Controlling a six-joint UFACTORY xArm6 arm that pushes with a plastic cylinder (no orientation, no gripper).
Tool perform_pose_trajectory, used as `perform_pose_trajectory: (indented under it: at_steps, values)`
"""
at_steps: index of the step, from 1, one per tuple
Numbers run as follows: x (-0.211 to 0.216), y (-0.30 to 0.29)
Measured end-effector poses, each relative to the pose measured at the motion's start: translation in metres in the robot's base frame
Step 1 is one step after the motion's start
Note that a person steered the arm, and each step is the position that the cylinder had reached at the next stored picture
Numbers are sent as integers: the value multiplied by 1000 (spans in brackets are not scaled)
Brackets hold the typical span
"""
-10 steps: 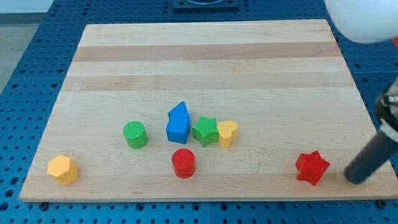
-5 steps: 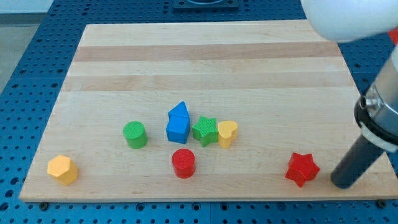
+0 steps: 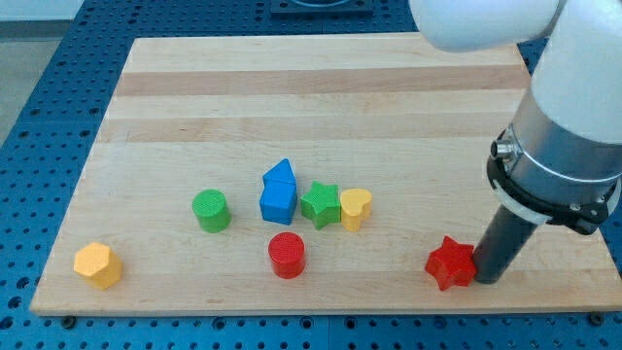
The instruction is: Move the red star towards the red circle
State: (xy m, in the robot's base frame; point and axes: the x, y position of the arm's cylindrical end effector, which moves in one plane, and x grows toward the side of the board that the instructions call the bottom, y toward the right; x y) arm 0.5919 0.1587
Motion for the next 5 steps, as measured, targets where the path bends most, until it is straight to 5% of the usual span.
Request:
perform_pose_trajectory:
  at_steps: [5]
  values:
    - [27,-25]
